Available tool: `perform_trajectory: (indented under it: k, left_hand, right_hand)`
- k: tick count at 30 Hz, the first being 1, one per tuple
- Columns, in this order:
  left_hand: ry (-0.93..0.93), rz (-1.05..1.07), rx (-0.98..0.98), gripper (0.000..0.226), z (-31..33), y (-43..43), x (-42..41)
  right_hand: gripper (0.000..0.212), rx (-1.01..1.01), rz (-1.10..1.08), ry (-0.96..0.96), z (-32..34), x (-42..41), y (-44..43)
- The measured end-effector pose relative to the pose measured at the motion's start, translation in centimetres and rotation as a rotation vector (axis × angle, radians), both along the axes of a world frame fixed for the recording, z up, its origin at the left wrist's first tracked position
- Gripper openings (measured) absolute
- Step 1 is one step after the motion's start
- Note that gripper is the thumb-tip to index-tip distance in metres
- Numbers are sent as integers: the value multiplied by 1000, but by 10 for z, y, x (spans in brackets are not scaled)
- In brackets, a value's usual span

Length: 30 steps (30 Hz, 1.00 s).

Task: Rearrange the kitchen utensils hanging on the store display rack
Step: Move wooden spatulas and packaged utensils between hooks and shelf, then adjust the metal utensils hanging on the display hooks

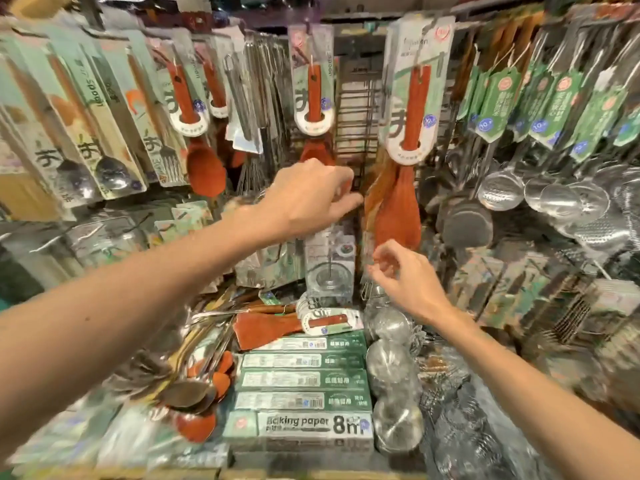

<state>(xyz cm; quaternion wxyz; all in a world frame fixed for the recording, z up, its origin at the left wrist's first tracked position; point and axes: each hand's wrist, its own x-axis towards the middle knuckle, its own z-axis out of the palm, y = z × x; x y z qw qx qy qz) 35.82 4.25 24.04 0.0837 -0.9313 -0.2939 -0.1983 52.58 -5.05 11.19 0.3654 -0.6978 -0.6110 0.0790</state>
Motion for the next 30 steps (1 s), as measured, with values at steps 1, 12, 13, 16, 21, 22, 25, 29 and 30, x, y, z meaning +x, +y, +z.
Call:
perform_trajectory:
  k: [1,12,13,16,21,22,25,29,30]
  left_hand:
    - [39,17,-16,29,-14,-7,-17]
    - [282,524,-599,29,-235,-73,-210]
    - [278,571,-631,29,-247,-77,-220]
    - [261,686,-692,30,-273,-78,-243]
    - [197,777,-694,27,-289,-42,-270]
    - [190,774,-684,29,-290,-30,-274]
    - [192,704,-645,33,-295,19,-282]
    - [215,572,-629,40,-310,103,-287]
    - [243,538,-609,43,-317,125,-288]
  right_hand:
    - [12,-9,13,34,-15,-13,-7]
    - [13,-475,301,391,-187,-127,-29]
    - [12,-500,316,400,-194,-135,-25]
    - [10,-551,337,457,-208,-163,-9]
    - [12,-651,275,600,-207,-211,27]
    - [11,-660,261,615,-207,-220,39]
    - [10,-672,185,693,-216,-246,78]
    - [23,-712,60,965,-227,-278,139]
    - [22,-725,32,1025,-232,-285,157]
